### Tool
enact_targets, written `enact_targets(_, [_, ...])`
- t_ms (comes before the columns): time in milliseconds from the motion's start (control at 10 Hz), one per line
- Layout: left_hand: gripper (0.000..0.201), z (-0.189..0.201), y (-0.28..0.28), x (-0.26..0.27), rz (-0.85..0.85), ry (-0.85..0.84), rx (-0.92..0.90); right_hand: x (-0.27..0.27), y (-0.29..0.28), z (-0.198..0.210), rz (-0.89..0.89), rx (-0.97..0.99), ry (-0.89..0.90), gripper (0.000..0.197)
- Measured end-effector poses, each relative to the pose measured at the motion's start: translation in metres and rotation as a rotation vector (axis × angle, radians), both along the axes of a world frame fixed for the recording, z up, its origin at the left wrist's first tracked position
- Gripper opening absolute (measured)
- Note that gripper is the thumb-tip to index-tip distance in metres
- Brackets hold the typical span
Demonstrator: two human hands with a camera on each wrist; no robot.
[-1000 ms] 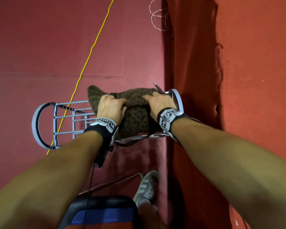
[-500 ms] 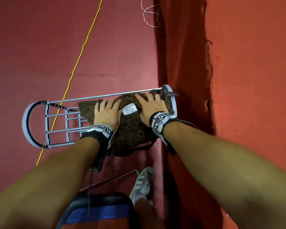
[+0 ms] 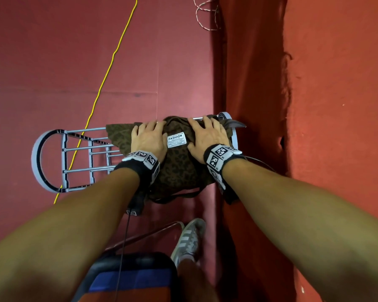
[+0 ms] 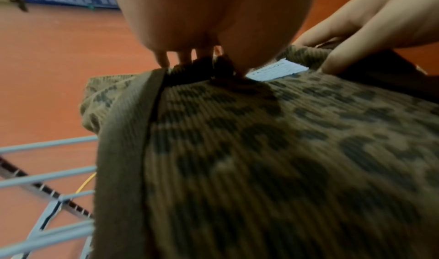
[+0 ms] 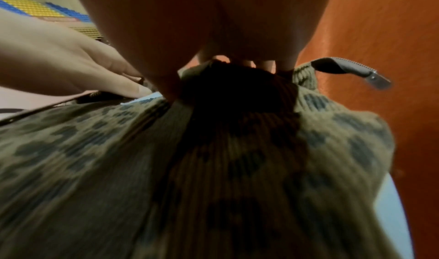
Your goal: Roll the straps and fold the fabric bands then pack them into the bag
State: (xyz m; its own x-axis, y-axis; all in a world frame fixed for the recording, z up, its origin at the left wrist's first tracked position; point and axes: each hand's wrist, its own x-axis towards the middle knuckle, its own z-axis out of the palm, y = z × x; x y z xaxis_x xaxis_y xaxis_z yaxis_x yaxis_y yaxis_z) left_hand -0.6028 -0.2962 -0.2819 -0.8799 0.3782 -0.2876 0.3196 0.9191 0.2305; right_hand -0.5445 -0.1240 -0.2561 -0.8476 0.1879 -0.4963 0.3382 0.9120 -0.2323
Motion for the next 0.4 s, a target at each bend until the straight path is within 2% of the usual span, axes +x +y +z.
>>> enact_targets(200, [0.059,0.015,-0.001,0.008,0.045,-0.079,-0.05,0.011,0.004,0.015,0.082,0.039,0.044,0.085])
enact_targets(300, [0.065,0.03,0.004,0.008,0.007,-0.025,-0.051,0.011,0.008,0.029,0.076,-0.006,0.066,0.084])
enact_targets(400, [0.058,0.051,0.016,0.006,-0.03,-0.078,-0.069,0.015,0.016,0.052,0.013,-0.06,0.044,0.079])
